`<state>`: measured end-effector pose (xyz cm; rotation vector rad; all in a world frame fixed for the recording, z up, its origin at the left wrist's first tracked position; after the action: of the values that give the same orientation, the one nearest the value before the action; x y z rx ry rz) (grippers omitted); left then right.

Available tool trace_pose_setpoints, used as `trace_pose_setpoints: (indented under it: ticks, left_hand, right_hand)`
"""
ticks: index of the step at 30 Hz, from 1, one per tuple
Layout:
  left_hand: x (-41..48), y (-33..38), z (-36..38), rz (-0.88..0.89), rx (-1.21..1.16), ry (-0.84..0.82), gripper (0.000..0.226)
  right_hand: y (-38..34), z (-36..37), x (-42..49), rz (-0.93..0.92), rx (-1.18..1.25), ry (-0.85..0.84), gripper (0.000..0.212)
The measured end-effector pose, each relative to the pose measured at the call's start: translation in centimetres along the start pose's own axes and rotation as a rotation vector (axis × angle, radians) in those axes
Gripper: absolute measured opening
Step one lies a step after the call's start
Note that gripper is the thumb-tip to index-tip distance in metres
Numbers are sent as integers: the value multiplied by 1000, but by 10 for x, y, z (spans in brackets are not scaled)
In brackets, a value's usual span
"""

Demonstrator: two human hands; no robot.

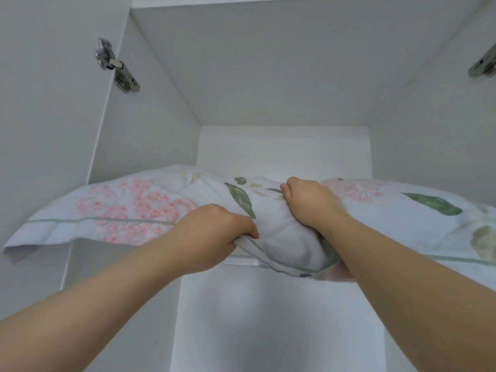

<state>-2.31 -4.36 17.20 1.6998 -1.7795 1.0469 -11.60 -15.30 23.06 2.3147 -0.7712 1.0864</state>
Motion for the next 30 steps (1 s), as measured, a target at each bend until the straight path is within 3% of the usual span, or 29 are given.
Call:
trace_pose_setpoints:
  ticks: [3,4,6,8,9,11,13,17,20,24,28,30]
  left_hand:
    - [2,3,-6,-99,-173,-423,31]
    - [5,5,-17,-132,-341,-444,36]
    - [26,-5,-49,-188,-619,-150,33]
    - [47,-22,-64,-272,-458,180,29]
    - [53,-26,-56,-321,-279,224,32]
    - [62,-35,-17,-390,-35,127,45]
    - [58,-40,18,-438,6,85,53]
    - [40,-43,32,-454,64,283,74]
    - [38,-46,31,-451,28,345,77]
    - [39,-45,25,-450,32,407,78]
    - [41,-45,22,-447,49,417,77]
    - [42,-45,23,-442,55,395,76]
  right_hand:
    - [-2,-5,-7,-2,-4,78,41]
    - [-5,-8,-11,-15,-15,117,41]
    - [-9,-12,-21,-34,-33,191,39]
    - [-10,-17,-28,-41,-28,226,37]
    - [-12,-20,-31,-47,-10,231,36]
    - [-14,-26,-35,-58,17,212,40]
    - [-12,-31,-32,-42,-9,184,42]
    - [-12,-50,-4,-45,-144,294,21]
    - [-3,-26,24,-12,-211,70,53]
    - [15,20,39,54,-93,-247,65]
    - [21,29,43,97,-28,-280,71]
    - [19,27,43,62,-58,-246,63]
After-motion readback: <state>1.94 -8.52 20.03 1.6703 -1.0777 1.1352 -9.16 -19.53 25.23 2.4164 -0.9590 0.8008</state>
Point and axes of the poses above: each hand's wrist, its own x-axis towards the middle knuckle, its own z-axis out of the palm, y = z × x, the point moved 8 cm from there along x, towards the middle knuckle, and after that the axes turned 13 degrees about -z, right-handed, at the moved point
